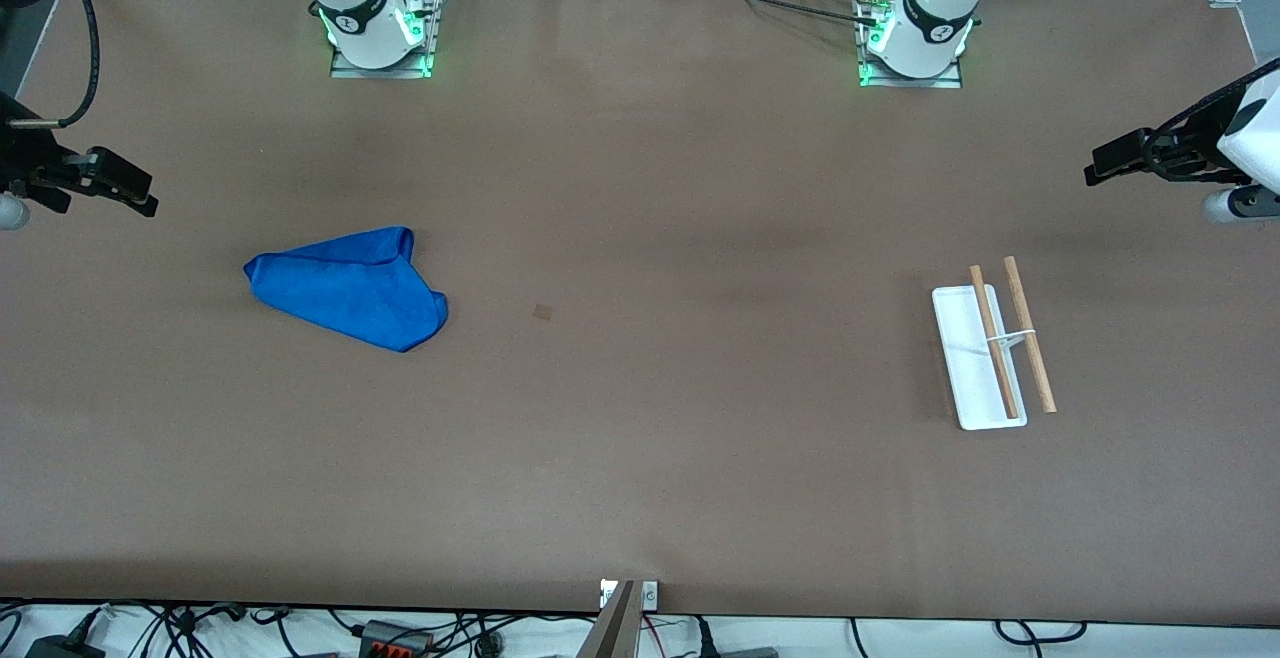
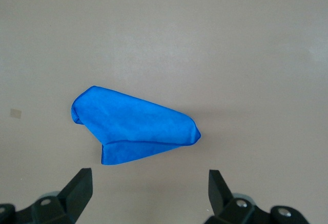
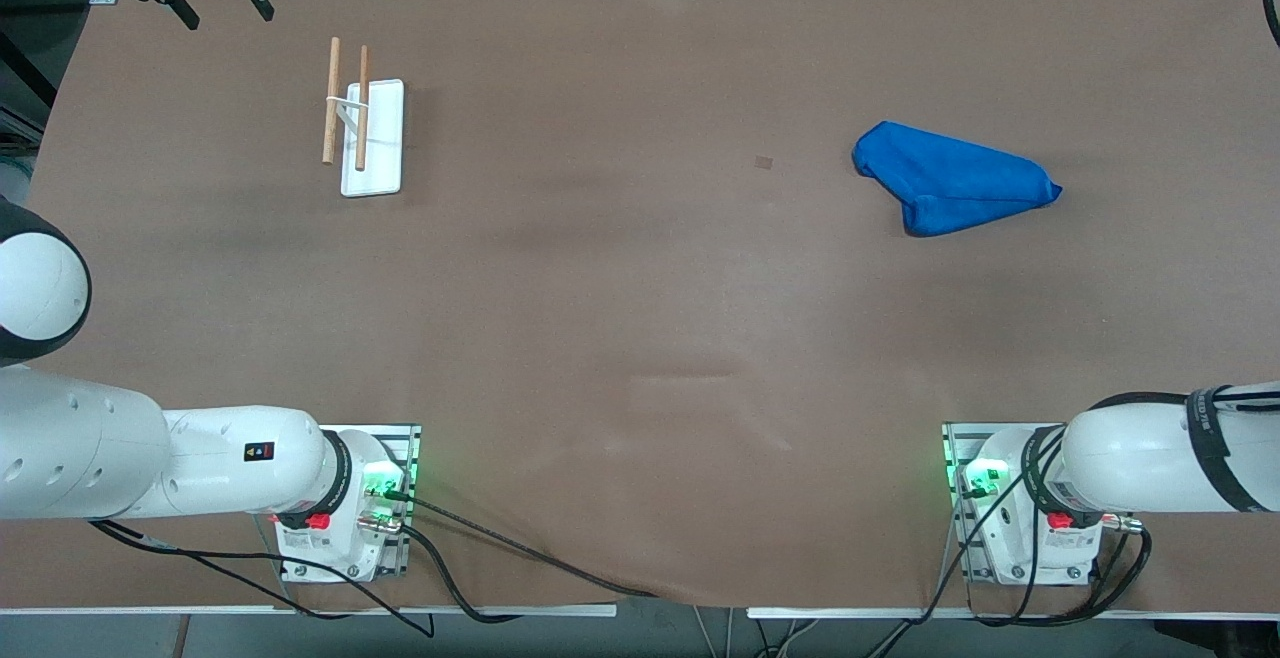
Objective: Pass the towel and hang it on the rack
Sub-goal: 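Move the right gripper toward the blue towel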
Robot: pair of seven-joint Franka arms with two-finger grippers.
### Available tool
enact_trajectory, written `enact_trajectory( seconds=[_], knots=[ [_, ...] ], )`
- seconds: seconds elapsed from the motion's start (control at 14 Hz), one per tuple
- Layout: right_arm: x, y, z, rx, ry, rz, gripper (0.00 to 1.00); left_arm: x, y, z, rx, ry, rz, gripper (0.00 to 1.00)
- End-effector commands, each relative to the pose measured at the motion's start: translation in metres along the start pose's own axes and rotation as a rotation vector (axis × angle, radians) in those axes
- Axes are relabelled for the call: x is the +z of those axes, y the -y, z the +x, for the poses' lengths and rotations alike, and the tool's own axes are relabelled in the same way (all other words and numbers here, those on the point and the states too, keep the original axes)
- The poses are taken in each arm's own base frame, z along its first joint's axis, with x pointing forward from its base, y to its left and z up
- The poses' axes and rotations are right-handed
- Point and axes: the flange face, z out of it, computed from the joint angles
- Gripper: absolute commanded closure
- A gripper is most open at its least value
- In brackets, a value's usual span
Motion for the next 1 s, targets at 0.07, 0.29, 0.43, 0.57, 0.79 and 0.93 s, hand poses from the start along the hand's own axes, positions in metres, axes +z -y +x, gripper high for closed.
enact_trajectory(
  seconds=[0.07, 0.29, 0.43, 0.57, 0.79, 0.93],
  knots=[
    [-0.003, 0.000, -0.006, -0.011, -0.011, -0.007, 0.00, -0.006, 0.000, 0.002, 0.002, 0.004, -0.013, 0.00],
    [-0.001, 0.000, -0.005, -0.011, -0.008, -0.007, 0.00, -0.006, 0.001, 0.002, 0.000, 0.004, -0.013, 0.00],
    [0.008, 0.002, -0.001, -0.013, 0.009, -0.007, 0.00, -0.006, 0.001, 0.002, -0.004, 0.004, -0.013, 0.00],
    [0.030, 0.005, 0.005, -0.021, 0.061, -0.007, 0.00, -0.006, 0.000, 0.002, -0.001, 0.004, -0.013, 0.00],
    [0.062, 0.037, 0.015, -0.064, 0.123, -0.011, 0.00, -0.006, 0.000, 0.002, 0.000, 0.004, -0.013, 0.00],
    [0.081, 0.065, 0.021, -0.114, 0.153, -0.021, 0.00, -0.006, 0.001, 0.002, -0.001, 0.004, -0.013, 0.00]
  ],
)
